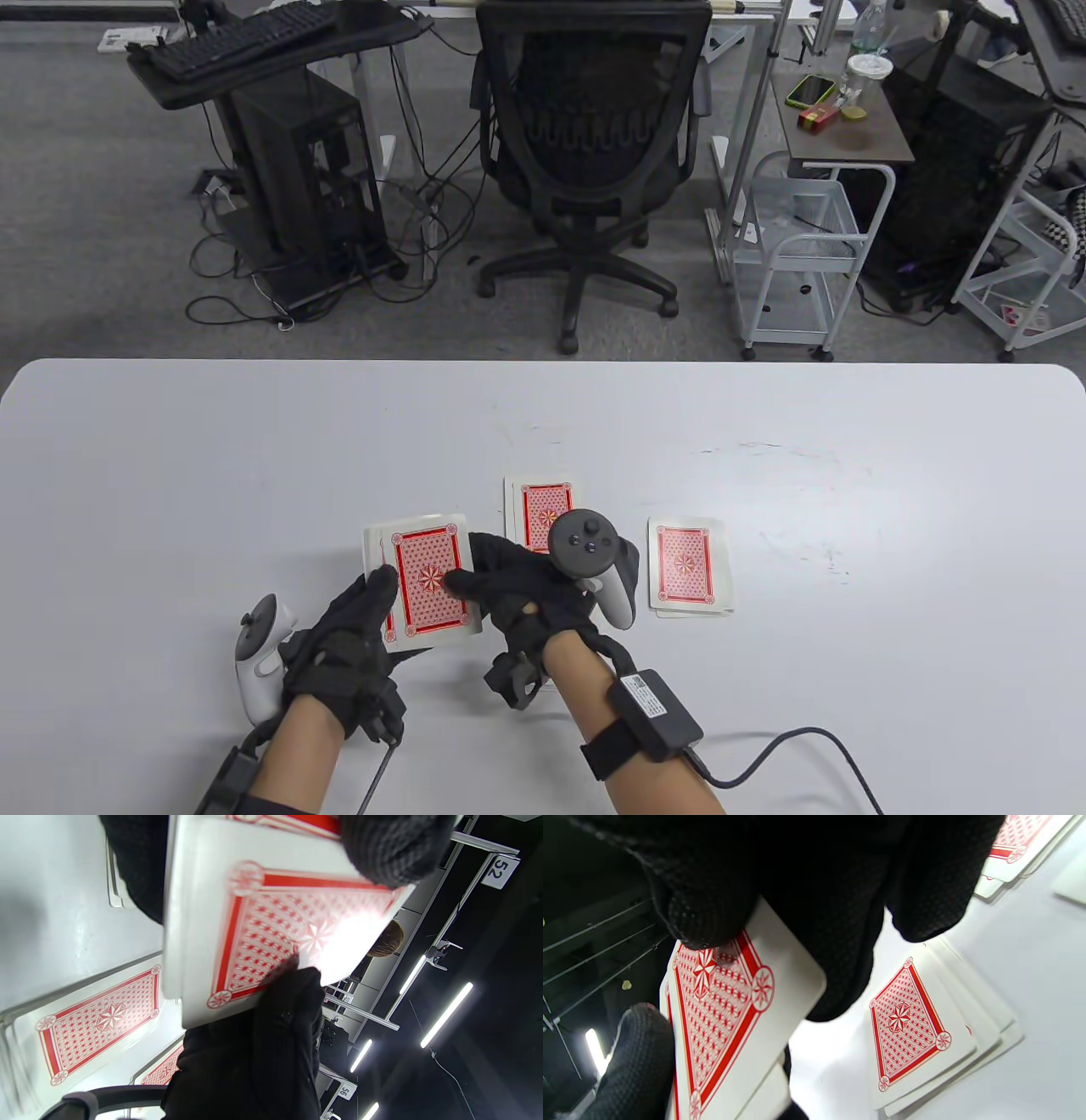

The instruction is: Four-player card dealing with fan arrangement

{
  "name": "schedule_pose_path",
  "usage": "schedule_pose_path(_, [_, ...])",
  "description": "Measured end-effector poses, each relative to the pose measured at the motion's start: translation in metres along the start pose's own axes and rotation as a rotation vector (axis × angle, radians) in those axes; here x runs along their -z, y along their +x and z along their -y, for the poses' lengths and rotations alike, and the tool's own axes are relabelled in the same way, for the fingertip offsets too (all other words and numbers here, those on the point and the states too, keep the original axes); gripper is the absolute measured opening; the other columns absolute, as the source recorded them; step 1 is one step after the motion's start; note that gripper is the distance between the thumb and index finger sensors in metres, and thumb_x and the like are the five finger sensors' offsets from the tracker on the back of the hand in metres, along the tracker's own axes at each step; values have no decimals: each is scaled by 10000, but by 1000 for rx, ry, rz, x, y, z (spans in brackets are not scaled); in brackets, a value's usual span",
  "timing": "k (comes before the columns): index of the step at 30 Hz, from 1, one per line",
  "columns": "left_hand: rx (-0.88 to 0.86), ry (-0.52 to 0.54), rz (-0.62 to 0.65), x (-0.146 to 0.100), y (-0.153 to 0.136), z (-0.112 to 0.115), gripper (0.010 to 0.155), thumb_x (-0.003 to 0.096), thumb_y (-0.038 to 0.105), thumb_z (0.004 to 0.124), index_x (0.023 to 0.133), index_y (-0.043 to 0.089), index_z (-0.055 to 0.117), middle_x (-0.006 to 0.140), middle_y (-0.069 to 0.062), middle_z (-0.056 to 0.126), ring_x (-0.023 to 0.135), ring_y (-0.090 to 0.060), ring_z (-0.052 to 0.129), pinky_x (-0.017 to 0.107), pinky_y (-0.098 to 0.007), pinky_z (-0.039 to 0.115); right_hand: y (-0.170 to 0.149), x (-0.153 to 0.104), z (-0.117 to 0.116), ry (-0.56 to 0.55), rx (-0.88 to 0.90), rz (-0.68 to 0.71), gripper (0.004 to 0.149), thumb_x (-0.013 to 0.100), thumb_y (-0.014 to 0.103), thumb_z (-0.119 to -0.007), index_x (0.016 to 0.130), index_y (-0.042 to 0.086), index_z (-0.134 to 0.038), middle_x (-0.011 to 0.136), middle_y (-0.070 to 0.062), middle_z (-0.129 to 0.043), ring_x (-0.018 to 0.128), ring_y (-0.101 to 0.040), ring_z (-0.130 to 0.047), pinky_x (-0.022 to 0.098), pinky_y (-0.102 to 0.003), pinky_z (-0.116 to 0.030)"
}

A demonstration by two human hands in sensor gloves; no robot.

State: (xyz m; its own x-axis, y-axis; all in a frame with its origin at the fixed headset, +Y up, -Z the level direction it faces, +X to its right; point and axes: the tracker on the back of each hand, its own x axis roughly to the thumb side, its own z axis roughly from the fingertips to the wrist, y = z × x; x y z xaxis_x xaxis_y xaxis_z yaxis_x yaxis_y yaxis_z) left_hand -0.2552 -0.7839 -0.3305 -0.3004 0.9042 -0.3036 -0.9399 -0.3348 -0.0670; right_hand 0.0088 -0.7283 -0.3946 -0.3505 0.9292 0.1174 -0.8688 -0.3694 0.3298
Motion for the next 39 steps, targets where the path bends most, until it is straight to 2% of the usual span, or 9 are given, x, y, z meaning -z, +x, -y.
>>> schedule_pose_path(7, [-3,98,-3,0,3,-19,463,517,522,759,937,327,740,896,80,907,755,-244,1006,541,-438,867,2,27,44,-104,-88,-68,668,491,322,-873,1013,14,-594,688,-26,-907,341,-164,-1017,458,-533,-772])
schedule_pose_path(12, [-29,140,4,0,6,-31,463,519,522,760,938,326,739,897,79,907,755,-244,1005,543,-438,866,5,64,67,-160,-376,-200,714,493,332,-869,1042,24,-530,707,-24,-866,306,-137,-973,458,-535,-761])
schedule_pose_path(17, [-40,144,6,0,8,-35,462,521,524,758,939,330,736,899,83,904,758,-240,1005,546,-435,866,-16,94,67,-143,-635,-393,728,488,337,-877,1049,37,-524,705,-24,-858,307,-138,-961,468,-537,-750])
schedule_pose_path(21, [-30,137,3,2,9,-34,462,521,524,758,939,328,736,898,82,905,758,-240,1005,546,-436,866,-38,107,59,-140,-980,-535,749,468,387,-891,1047,64,-541,689,-3,-865,308,-122,-956,475,-526,-751])
schedule_pose_path(25, [-18,133,-2,2,9,-33,462,520,524,761,938,328,738,897,82,906,756,-240,1007,544,-436,867,-50,109,54,-105,-1101,-589,814,450,457,-886,1063,77,-510,706,-5,-853,346,-121,-951,496,-533,-739])
schedule_pose_path(29, [-14,129,-1,3,8,-31,462,520,523,762,937,325,741,895,81,909,752,-243,1008,542,-438,867,-34,96,62,-127,-1080,-518,808,471,498,-851,1066,74,-506,735,-16,-839,364,-127,-957,503,-534,-735])
schedule_pose_path(31, [0,129,10,2,8,-28,462,519,523,765,935,323,743,891,78,912,749,-243,1010,539,-438,868,-14,75,69,-141,-918,-433,788,503,516,-807,1074,73,-491,777,-34,-819,409,-148,-966,515,-544,-726])
schedule_pose_path(35, [7,111,9,2,4,-17,460,513,520,771,926,316,756,878,74,923,733,-246,1019,526,-441,874,8,38,68,-144,-640,-311,753,541,514,-770,1085,77,-487,840,-78,-792,479,-187,-974,528,-562,-712])
schedule_pose_path(39, [14,82,-1,1,0,-6,459,512,521,773,924,319,757,877,75,924,732,-242,1020,526,-436,876,18,3,53,-102,-417,-145,708,563,498,-750,1080,77,-509,896,-121,-748,575,-247,-969,544,-587,-691])
